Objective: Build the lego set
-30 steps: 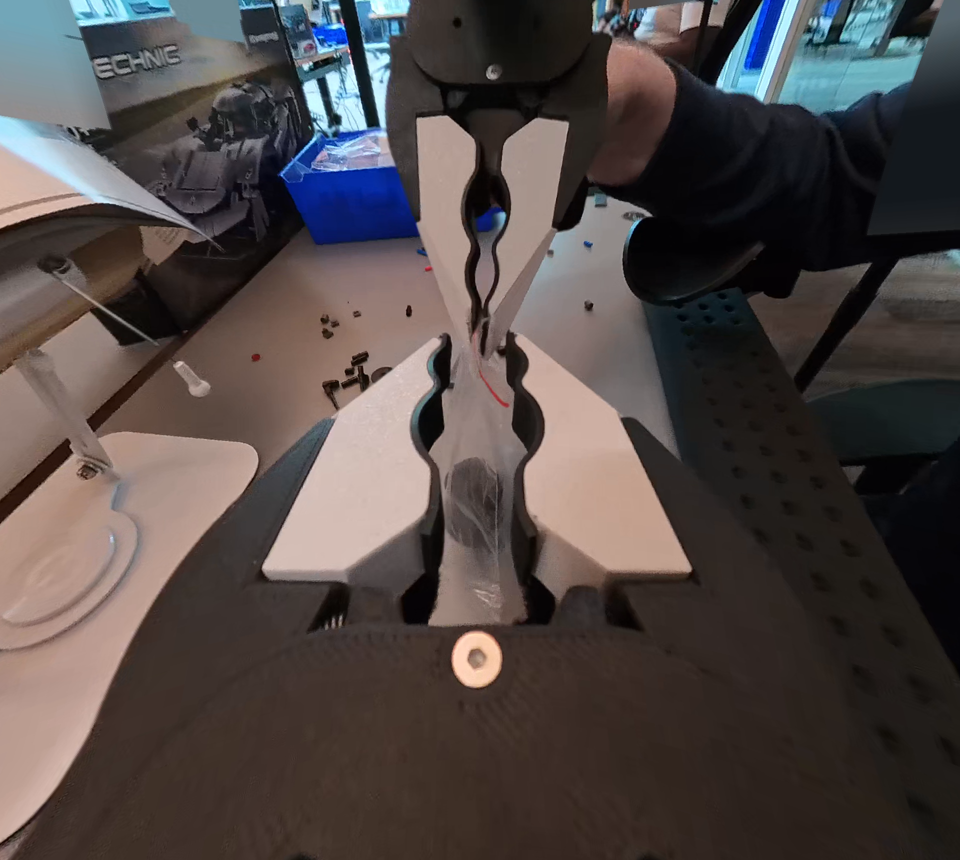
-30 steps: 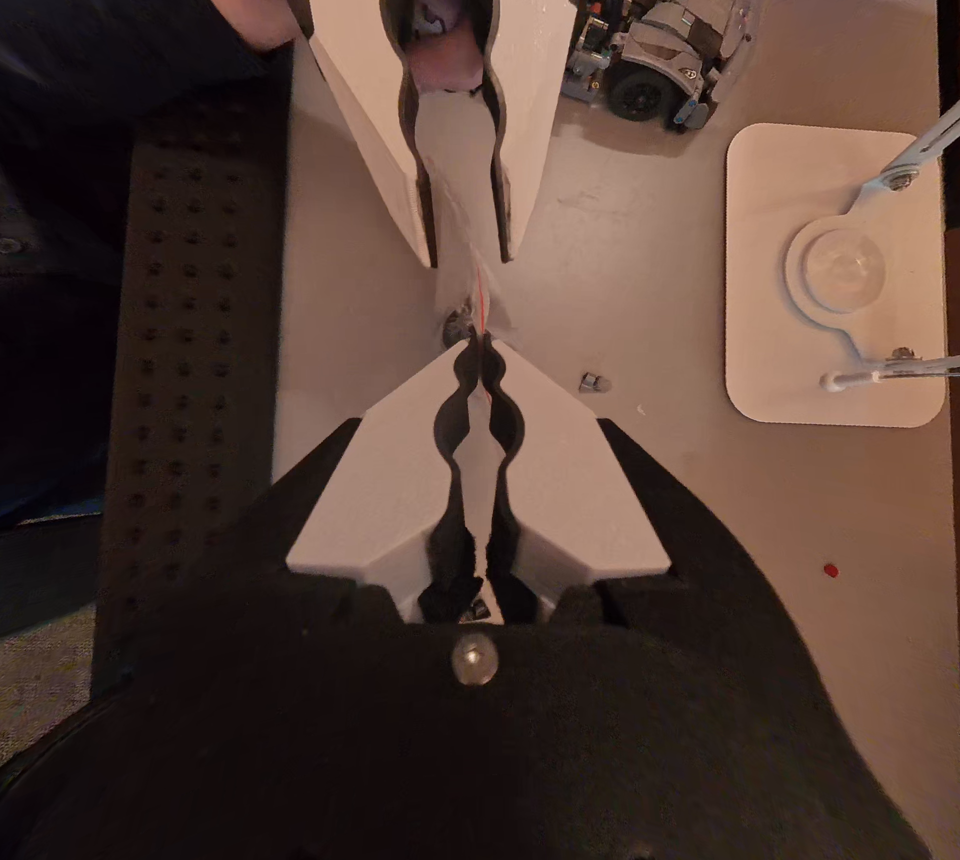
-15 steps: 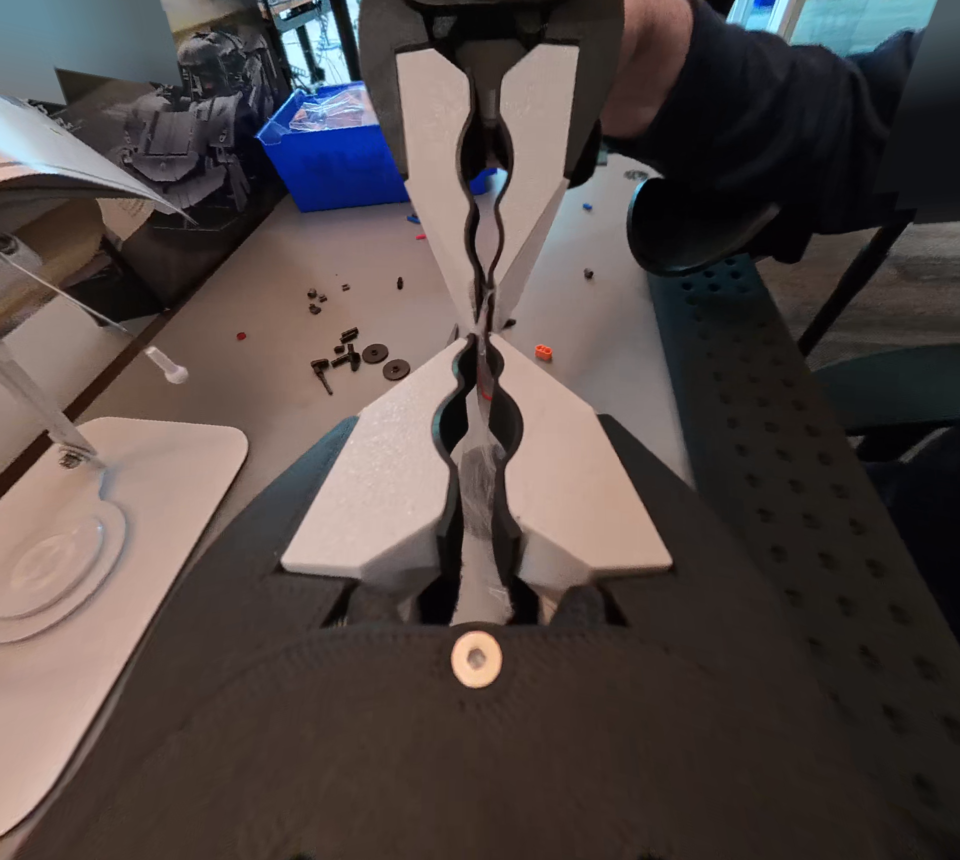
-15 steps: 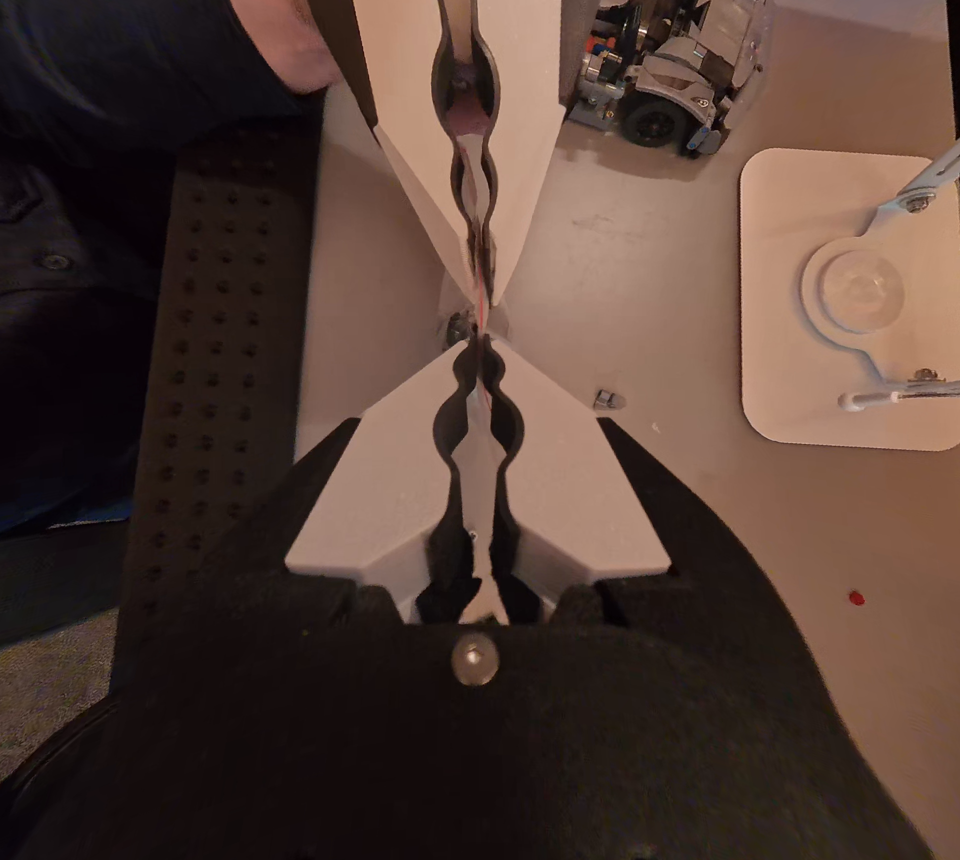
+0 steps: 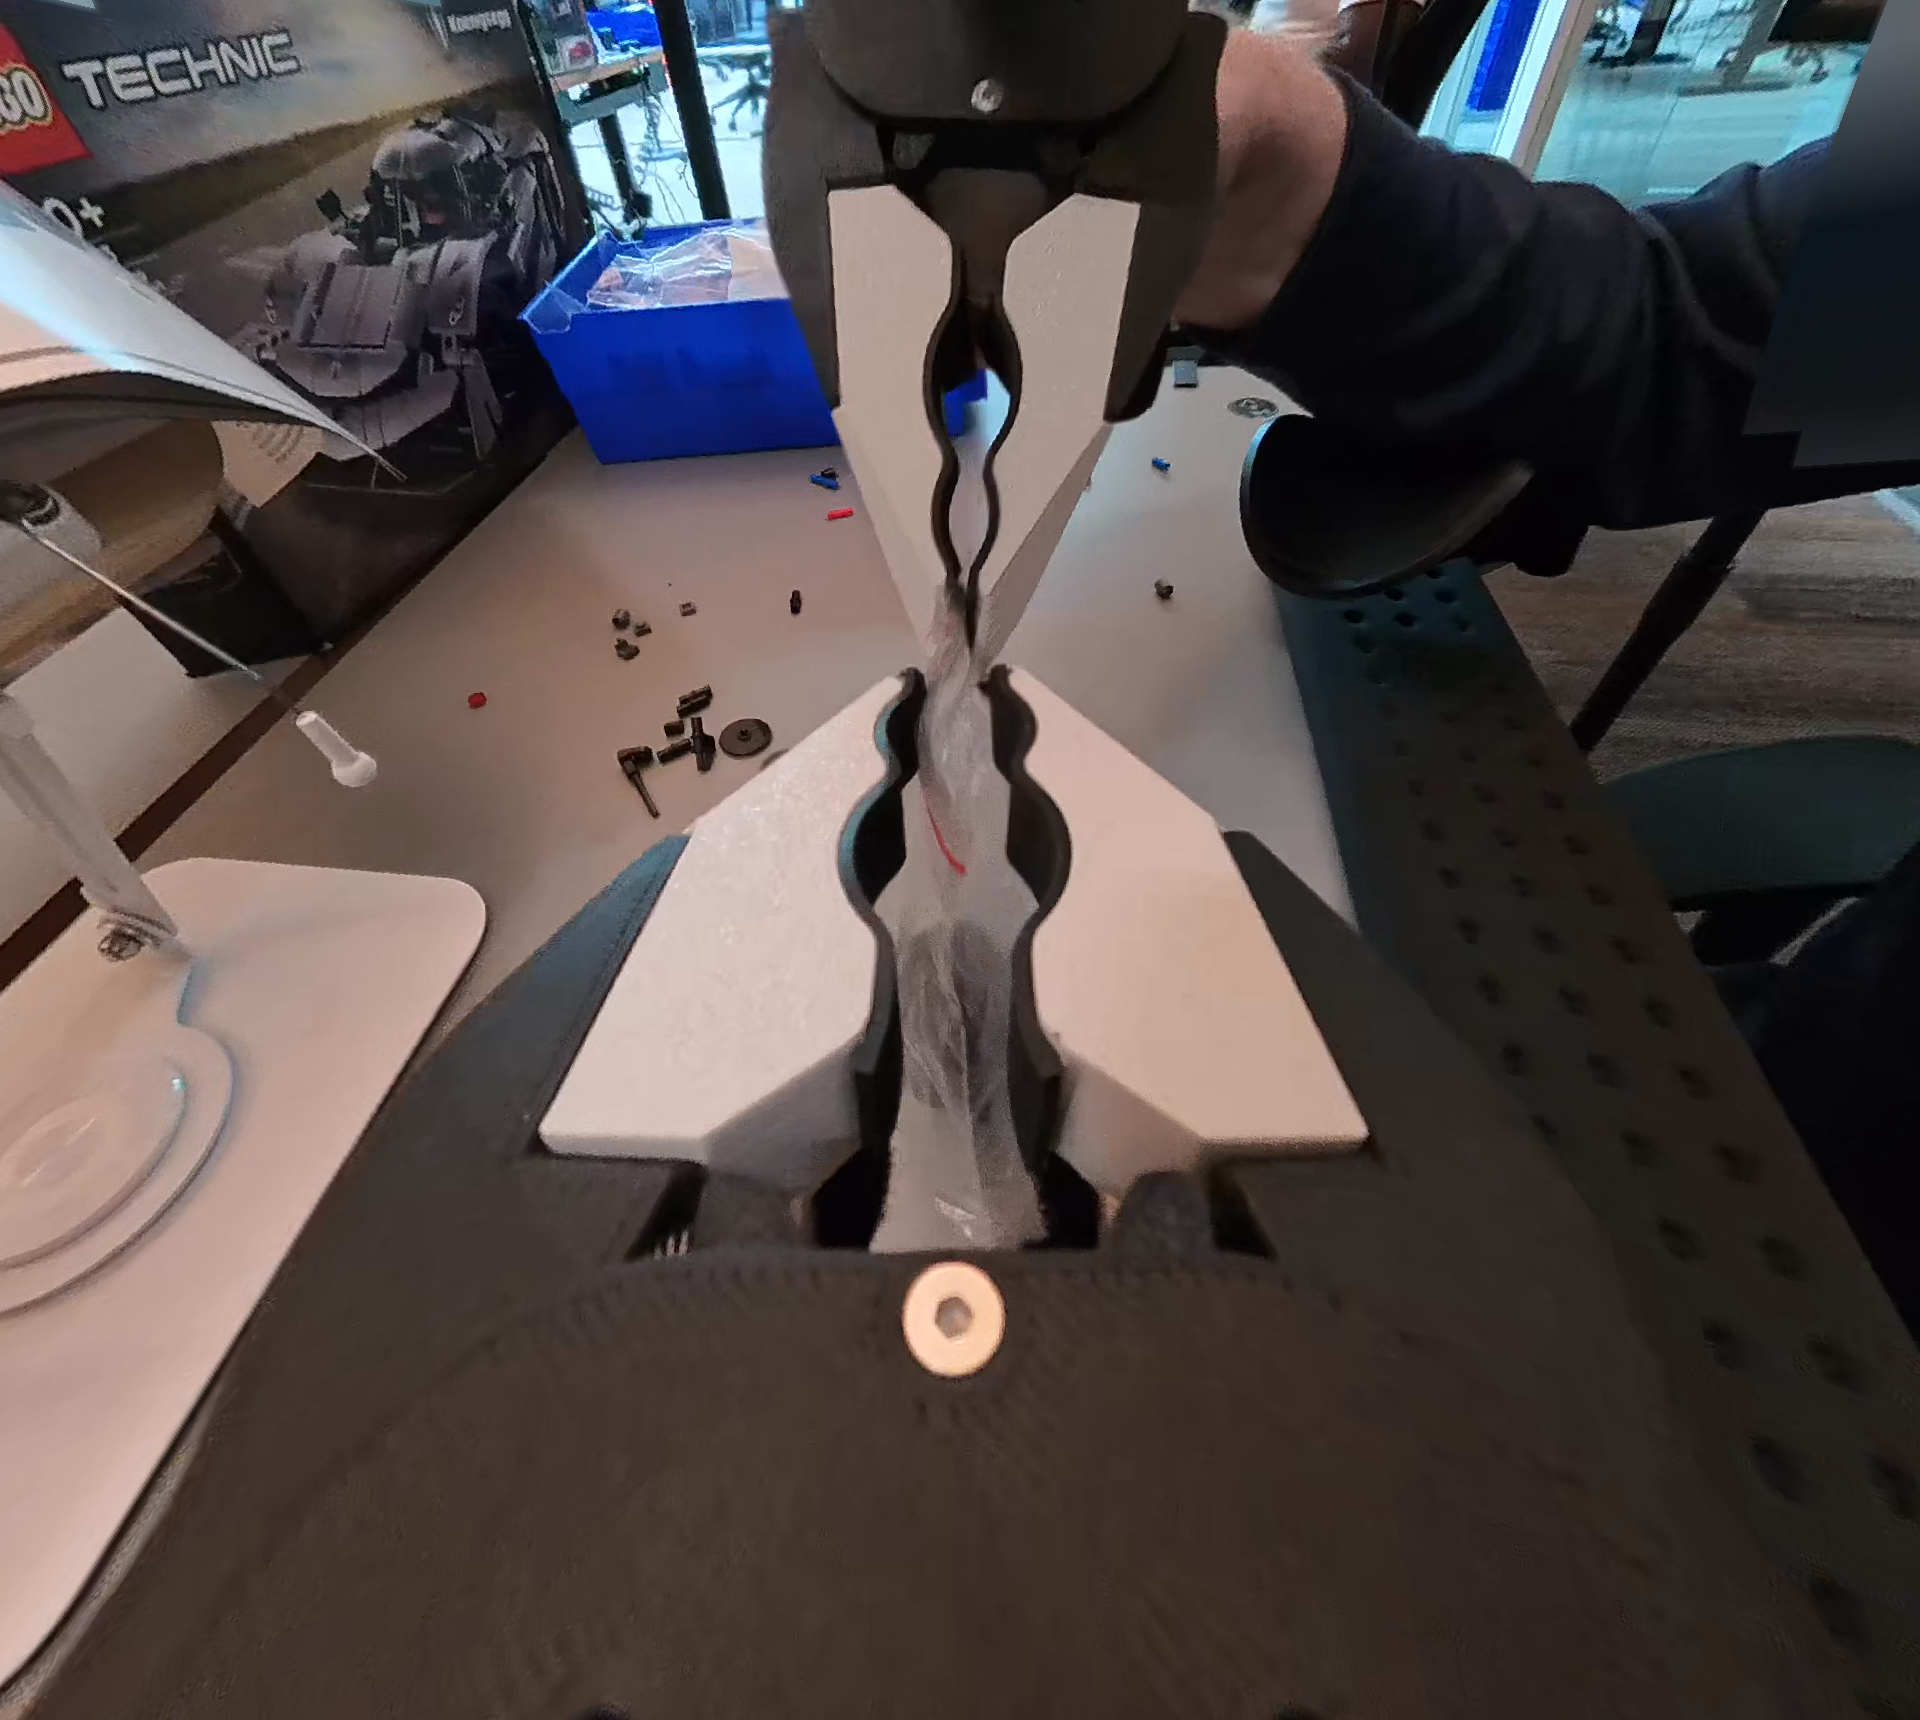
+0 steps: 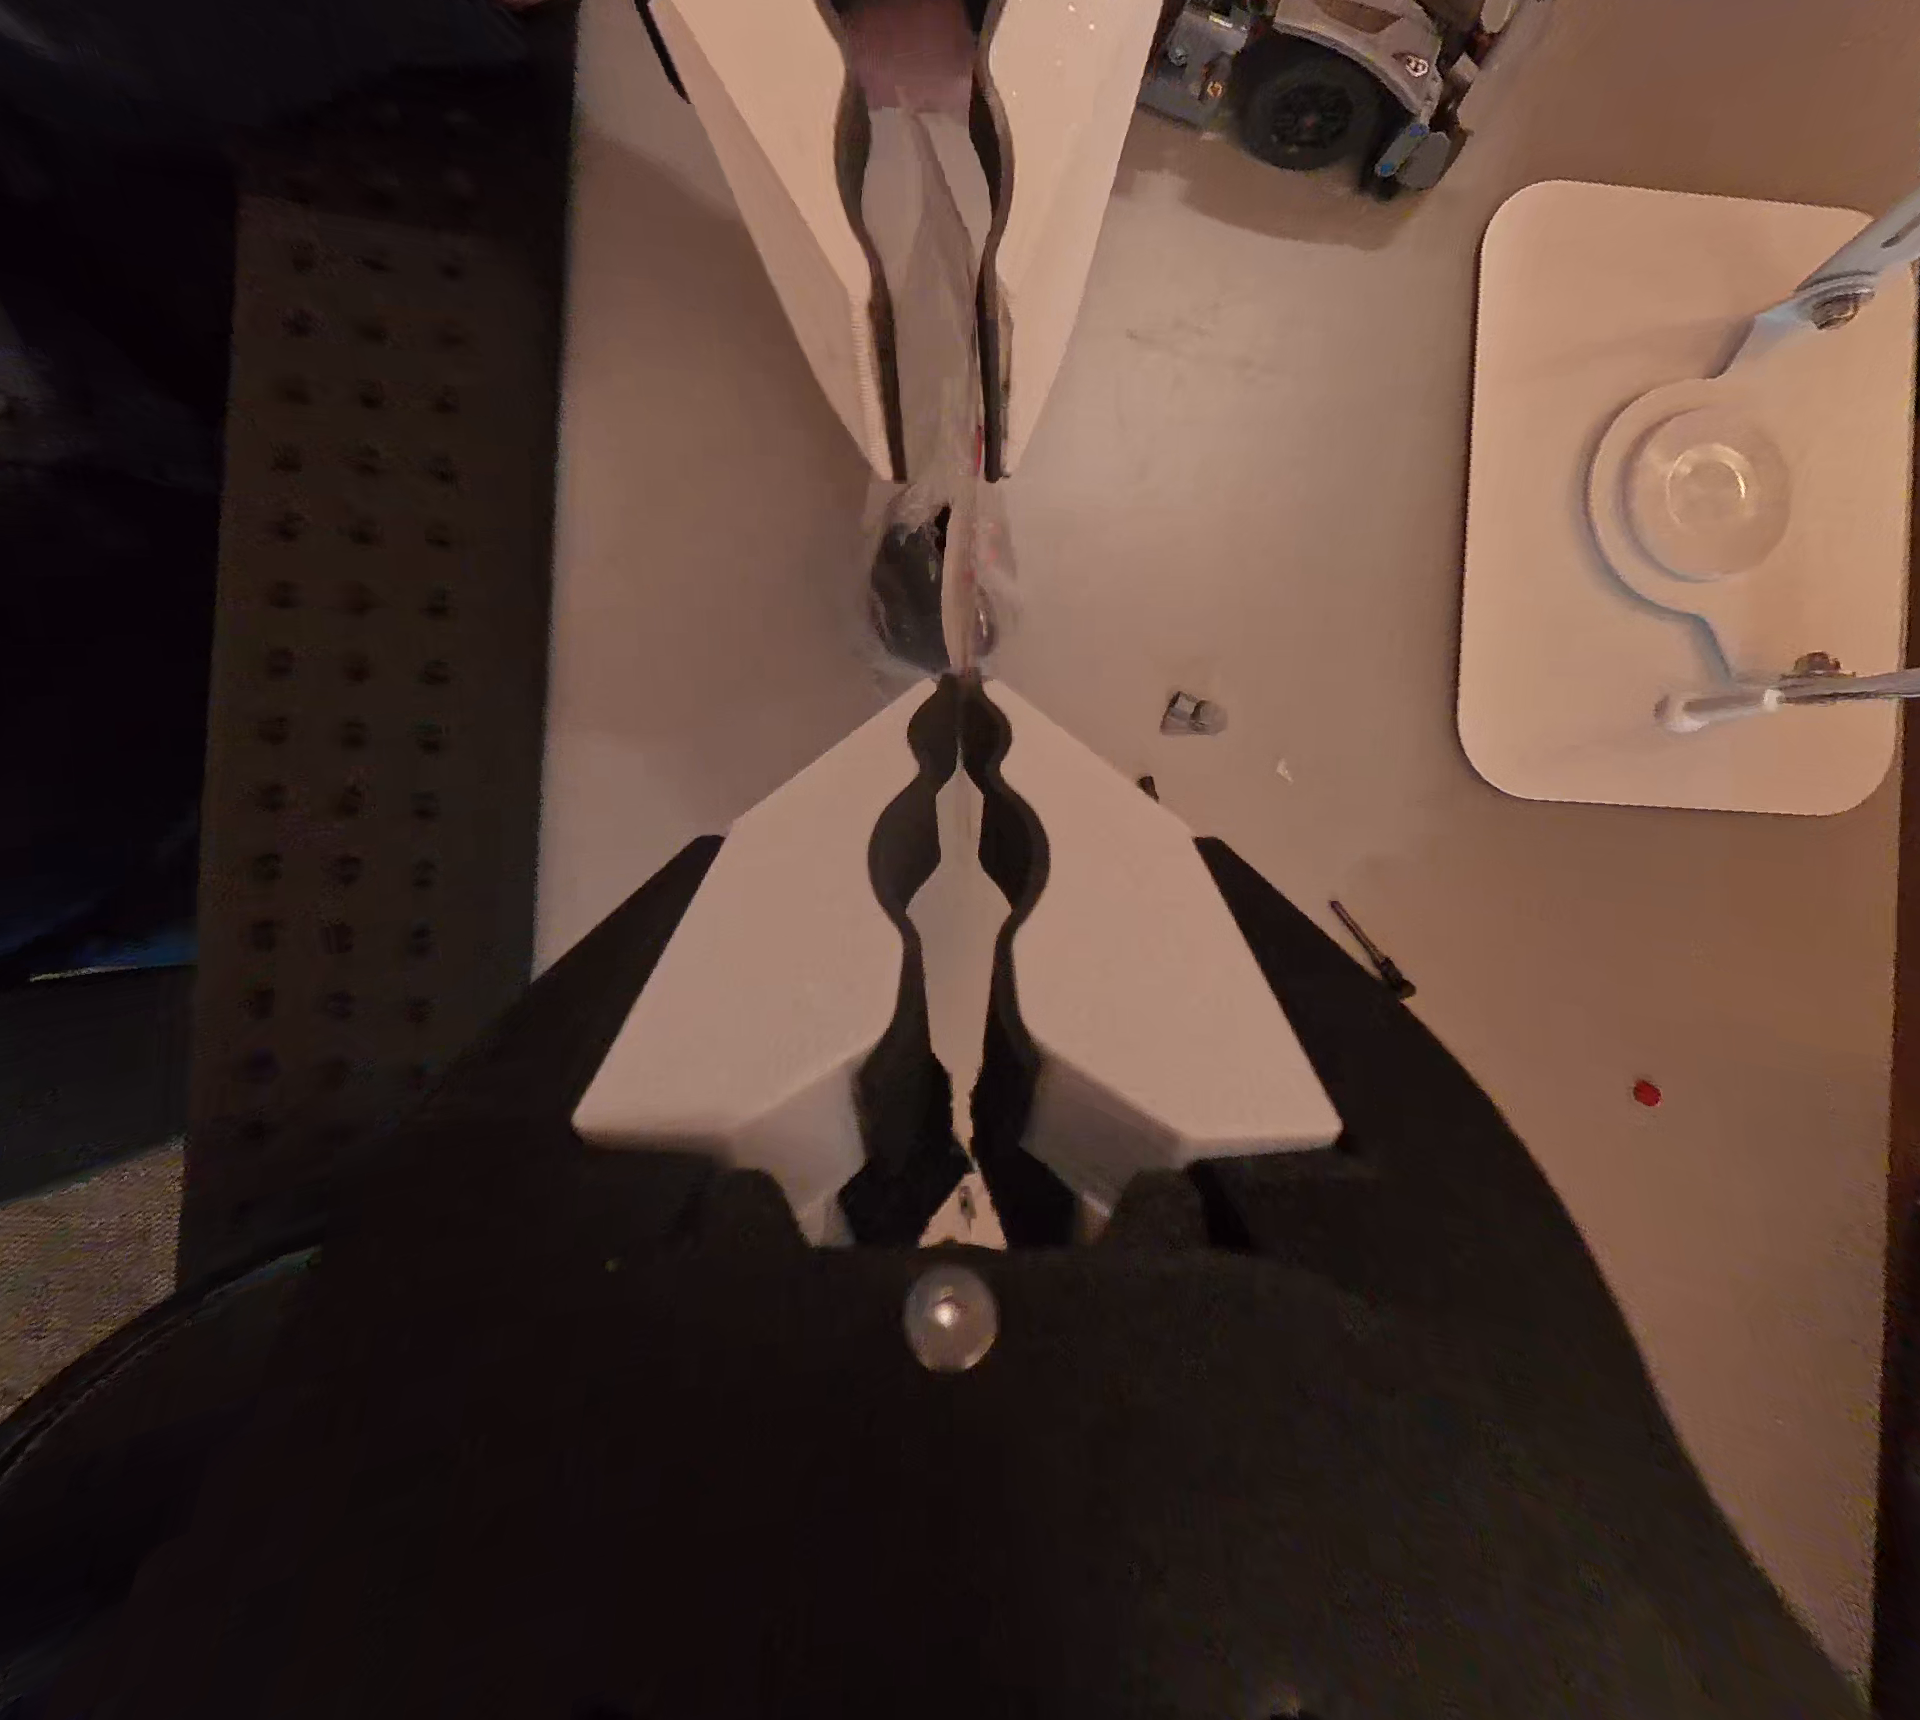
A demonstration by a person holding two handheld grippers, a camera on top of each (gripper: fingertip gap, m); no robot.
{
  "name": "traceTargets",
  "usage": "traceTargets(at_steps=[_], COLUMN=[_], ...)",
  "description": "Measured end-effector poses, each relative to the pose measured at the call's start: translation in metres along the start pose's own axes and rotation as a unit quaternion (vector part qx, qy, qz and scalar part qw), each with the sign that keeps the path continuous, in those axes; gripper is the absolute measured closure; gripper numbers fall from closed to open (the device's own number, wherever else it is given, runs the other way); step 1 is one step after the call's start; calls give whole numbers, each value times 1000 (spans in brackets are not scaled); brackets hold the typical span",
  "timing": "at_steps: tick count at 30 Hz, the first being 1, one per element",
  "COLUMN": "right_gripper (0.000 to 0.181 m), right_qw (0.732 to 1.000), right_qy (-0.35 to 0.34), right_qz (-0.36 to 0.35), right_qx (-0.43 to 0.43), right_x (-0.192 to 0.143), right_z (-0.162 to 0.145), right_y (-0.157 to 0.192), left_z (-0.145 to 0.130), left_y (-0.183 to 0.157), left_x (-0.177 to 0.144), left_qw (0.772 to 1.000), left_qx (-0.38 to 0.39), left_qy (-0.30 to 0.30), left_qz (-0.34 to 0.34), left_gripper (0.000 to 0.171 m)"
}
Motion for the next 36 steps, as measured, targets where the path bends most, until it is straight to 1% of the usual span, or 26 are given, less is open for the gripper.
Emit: traceTargets(at_steps=[2, 3, 4, 7, 9, 11, 12, 13, 14, 16, 17, 20, 21, 23, 24, 25, 28, 29, 31, 33, 35, 36], right_gripper=[181, 181, 181, 181, 181, 181, 181, 181, 181, 181, 181, 181, 171, 144, 136, 133, 132, 134, 138, 141, 147, 149], right_qw=[1000, 1000, 1000, 1000, 1000, 1000, 1000, 1000, 1000, 1000, 1000, 998, 997, 995, 993, 992, 989, 989, 989, 992, 992, 993], right_qy=[3, 3, 4, -5, -14, -12, -10, -11, -13, -17, -24, -60, -69, -85, -97, -108, -125, -131, -125, -99, -94, -91], right_qz=[-1, -2, -5, 2, 4, 1, -1, -2, -4, -8, -10, -21, -25, -35, -35, -32, -43, -37, -36, -58, -64, -68], right_qx=[-2, -3, -5, -2, 1, 1, 1, 2, 2, 0, 2, 12, 21, 44, 51, 53, 62, 63, 65, 57, 48, 42], right_x=[2, 2, 2, 0, -2, -2, -2, -2, -3, -5, -7, -16, -19, -23, -23, -23, -18, -15, -6, 7, 16, 19], right_z=[0, 1, 1, 3, 4, 5, 5, 5, 6, 7, 8, 13, 13, 14, 15, 16, 19, 21, 23, 22, 23, 24], right_y=[0, 1, 1, 2, 1, 1, 1, 1, 1, 1, 1, -3, -6, -13, -15, -17, -24, -24, -25, -27, -26, -25], left_z=[-1, -3, -4, -3, -1, -1, -2, -4, -8, -11, -10, -1, 1, 11, 18, 26, 54, 64, 80, 96, 100, 98], left_y=[-2, -3, -4, -5, -5, -6, -7, -6, -4, -8, -5, -5, -4, -1, 3, 5, 15, 23, 41, 61, 83, 94], left_x=[6, 9, 11, 11, 8, 7, 8, 9, 11, 12, 11, 5, 1, -9, -16, -25, -59, -73, -107, -147, -193, -218], left_qw=[1000, 1000, 999, 999, 998, 999, 999, 998, 997, 995, 994, 994, 993, 990, 987, 984, 974, 967, 954, 947, 940, 934], left_qx=[11, 12, 16, 18, 33, 30, 30, 26, 22, 32, 38, 30, 29, 25, 22, 17, -1, 3, -2, -14, -36, -50], left_qy=[16, 26, 34, 38, 42, 36, 38, 48, 66, 88, 91, 88, 94, 106, 116, 125, 162, 175, 204, 207, 214, 220], left_qz=[6, 4, 6, 5, 25, 19, 16, 19, 25, 19, 41, 55, 62, 89, 108, 124, 159, 186, 222, 244, 262, 278], left_gripper=[160, 163, 171, 171, 171, 171, 171, 154, 151, 171, 171, 171, 171, 171, 171, 171, 171, 171, 171, 171, 171, 171])
Point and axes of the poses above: each gripper's, where its closed fingertips meet, x out along the fingers, z out of its top, y = z × x across the jaws, the point moved 4 cm from there along -x, back along the fingers, and after that the axes turned 13 degrees about y, right-handed, at the moved point
